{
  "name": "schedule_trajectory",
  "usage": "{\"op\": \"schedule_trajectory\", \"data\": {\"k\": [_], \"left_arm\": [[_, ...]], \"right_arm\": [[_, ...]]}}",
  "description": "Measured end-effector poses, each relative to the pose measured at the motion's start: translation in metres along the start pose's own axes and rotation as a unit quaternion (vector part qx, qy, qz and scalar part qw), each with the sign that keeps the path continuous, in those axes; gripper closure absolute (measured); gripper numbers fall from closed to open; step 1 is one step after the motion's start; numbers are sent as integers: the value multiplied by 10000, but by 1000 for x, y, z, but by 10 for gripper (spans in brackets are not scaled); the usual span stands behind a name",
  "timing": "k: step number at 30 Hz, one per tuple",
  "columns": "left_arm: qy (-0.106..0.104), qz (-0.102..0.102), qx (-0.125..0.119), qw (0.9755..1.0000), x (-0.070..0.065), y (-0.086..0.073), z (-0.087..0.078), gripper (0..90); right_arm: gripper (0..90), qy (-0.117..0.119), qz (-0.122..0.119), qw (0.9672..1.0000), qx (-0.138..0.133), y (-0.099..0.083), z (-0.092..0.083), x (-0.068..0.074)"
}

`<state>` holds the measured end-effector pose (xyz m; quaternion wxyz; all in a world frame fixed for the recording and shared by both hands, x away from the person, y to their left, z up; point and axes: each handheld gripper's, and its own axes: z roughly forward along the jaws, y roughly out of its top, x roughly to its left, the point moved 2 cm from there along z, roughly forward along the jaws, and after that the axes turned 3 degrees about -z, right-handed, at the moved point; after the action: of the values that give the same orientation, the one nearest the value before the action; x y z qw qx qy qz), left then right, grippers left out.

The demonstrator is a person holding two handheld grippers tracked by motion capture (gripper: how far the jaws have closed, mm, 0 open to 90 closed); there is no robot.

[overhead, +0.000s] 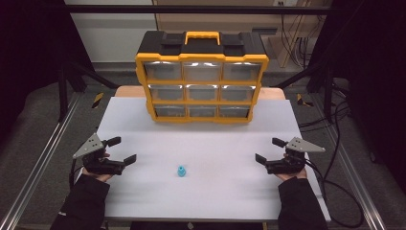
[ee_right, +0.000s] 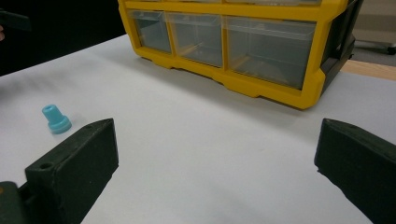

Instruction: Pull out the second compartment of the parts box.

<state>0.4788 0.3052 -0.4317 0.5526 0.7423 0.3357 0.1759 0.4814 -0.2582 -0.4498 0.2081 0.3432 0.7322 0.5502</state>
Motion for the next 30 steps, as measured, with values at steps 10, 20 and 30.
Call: {"op": "schedule_trajectory", "data": {"k": [10,20,30], "left_arm": [[11,18,50,10000,-1,0,2,9],[5,25,42,10000,-4,5,6,9],[34,101,59,9999,-9,13,12,9]], "right_arm": [[3,22,-24,10000,72,-1,2,0],[3,31,-53,9999,83,-1,2,0],[2,42,-52,9999,145,-1,3,2]]}}
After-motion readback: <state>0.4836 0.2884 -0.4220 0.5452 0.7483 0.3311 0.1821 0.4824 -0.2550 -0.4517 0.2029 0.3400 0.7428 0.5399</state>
